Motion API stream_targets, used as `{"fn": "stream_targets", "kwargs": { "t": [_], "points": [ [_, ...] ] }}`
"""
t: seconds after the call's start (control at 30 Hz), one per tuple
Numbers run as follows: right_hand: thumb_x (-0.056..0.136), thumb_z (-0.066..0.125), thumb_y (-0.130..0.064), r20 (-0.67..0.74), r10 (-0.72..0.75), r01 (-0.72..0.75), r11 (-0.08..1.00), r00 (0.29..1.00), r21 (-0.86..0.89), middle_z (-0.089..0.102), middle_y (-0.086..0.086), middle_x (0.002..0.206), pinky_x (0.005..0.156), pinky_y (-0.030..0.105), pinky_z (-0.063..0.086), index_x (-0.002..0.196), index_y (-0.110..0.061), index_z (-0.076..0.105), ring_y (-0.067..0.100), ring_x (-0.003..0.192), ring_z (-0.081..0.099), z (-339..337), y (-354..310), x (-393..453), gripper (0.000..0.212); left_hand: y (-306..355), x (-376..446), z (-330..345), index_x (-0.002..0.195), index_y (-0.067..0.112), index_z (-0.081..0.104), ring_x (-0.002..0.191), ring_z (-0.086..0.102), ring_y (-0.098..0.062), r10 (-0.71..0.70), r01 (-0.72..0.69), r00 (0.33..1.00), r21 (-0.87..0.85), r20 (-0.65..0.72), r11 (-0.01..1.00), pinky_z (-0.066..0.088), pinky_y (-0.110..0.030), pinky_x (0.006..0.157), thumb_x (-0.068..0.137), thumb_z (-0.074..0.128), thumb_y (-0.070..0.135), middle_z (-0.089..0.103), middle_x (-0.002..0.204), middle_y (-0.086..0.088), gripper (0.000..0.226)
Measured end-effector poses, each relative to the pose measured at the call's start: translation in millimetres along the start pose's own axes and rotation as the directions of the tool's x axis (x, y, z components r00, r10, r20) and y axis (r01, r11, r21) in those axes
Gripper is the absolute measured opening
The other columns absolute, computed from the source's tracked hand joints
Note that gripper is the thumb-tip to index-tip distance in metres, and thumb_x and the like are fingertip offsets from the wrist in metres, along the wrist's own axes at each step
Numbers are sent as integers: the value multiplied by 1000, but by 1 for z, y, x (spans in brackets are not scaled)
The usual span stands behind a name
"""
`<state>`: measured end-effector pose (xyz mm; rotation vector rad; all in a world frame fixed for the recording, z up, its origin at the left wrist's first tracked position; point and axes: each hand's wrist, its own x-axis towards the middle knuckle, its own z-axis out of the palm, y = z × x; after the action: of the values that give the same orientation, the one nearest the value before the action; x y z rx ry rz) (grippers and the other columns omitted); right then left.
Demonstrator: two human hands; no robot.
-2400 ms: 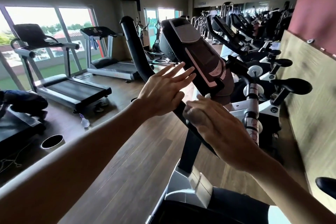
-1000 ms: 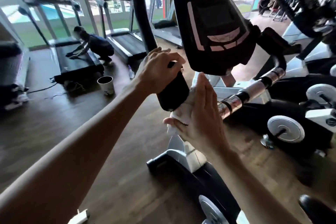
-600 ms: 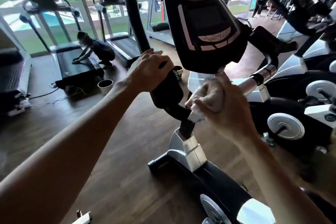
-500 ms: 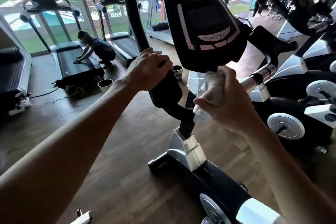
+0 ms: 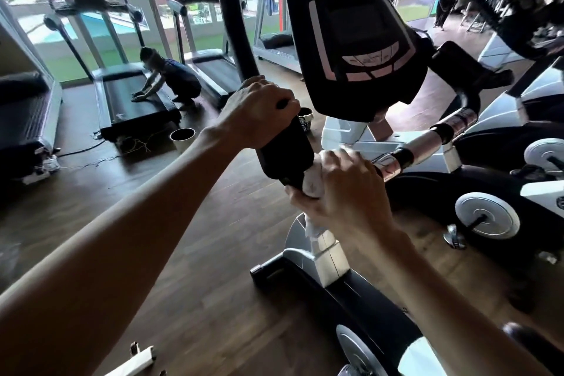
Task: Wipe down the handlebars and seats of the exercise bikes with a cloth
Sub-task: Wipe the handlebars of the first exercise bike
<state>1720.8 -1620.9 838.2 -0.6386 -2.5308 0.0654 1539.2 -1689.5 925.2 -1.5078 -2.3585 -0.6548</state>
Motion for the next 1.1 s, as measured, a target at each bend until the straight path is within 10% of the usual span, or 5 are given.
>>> {"fn": "stream_targets", "kwargs": {
  "t": [0.3,0.47,0.7,0.83,1.1],
  "points": [
    [96,56,-48,-195,-96,103,994,976,24,57,20,130,112,51,39,136,2,52,38,124,50,15,0,-26,65,18,1,3,101,18,73,124,54,-29,-108,108,994,242,-13,964,44,-40,92,100,42,56,68,115,-12,49],
    [95,47,-58,80,-5,-6,990,997,138,55,-1,92,76,36,41,96,-22,54,27,96,60,-2,2,7,37,34,3,-2,119,8,70,131,48,-34,-136,121,990,323,23,939,36,-38,105,104,42,47,62,128,-24,50],
    [93,43,-72,-120,-112,137,966,986,220,55,8,123,100,40,42,135,-9,53,26,112,49,6,3,-29,77,42,3,-4,121,5,67,133,45,-36,-179,157,983,334,38,929,33,-39,108,104,41,45,61,128,-25,51],
    [83,14,-89,94,-4,-15,978,996,208,53,-5,96,81,34,35,102,-22,55,22,105,55,-7,1,6,81,41,3,-5,119,6,68,131,45,-37,-185,164,982,334,33,928,34,-39,106,103,41,45,63,125,-25,51],
    [89,33,-80,-27,-18,23,974,999,224,67,6,95,82,38,47,97,-14,65,28,97,60,5,7,11,74,36,3,-1,114,13,73,130,47,-36,-196,191,981,282,-12,940,40,-38,103,100,48,52,68,118,-16,49]
  ]
}}
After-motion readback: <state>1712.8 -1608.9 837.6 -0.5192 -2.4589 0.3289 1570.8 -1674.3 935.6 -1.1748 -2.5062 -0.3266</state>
